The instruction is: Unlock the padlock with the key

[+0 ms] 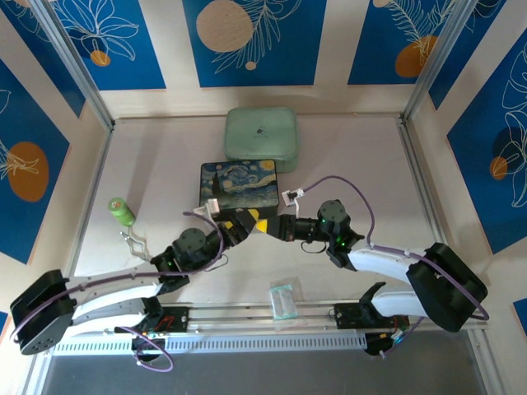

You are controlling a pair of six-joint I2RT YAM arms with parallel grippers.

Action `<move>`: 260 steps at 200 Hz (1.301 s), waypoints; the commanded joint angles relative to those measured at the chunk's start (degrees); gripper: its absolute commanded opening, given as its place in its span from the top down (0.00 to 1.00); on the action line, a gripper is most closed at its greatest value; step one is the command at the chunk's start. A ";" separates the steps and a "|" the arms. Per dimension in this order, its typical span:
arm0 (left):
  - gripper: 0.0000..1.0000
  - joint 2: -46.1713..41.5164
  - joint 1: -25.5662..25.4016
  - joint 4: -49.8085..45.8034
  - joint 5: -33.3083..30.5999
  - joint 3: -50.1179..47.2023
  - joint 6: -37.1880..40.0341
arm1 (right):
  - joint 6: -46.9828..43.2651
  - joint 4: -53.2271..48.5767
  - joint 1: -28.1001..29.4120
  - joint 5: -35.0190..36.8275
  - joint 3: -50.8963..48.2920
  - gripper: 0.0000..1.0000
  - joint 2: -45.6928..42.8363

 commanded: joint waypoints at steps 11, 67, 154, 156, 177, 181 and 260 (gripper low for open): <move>0.01 -5.48 1.56 -28.77 -6.28 8.94 7.19 | -5.28 -10.43 -0.29 3.17 2.21 1.00 -3.76; 0.01 -7.21 8.94 -34.46 4.23 9.55 11.96 | -7.78 -16.84 -0.55 6.07 2.79 1.00 -3.97; 0.01 -3.83 9.58 -37.02 -0.28 8.33 17.42 | -10.29 -23.31 -1.51 8.17 5.02 1.00 -3.79; 0.01 -3.64 9.63 -36.85 -0.11 8.39 17.70 | -10.42 -23.35 -1.52 8.25 4.97 1.00 -3.79; 0.00 -2.35 12.21 -31.32 5.72 6.91 19.24 | -10.23 -23.55 -2.19 8.16 4.66 1.00 -3.20; 0.01 -2.11 12.91 -30.08 7.12 6.36 18.91 | -10.22 -23.36 -2.37 7.97 4.57 1.00 -3.10; 0.01 -0.11 15.35 -31.42 7.87 7.08 20.05 | -10.55 -22.25 -3.97 6.98 3.78 1.00 -1.79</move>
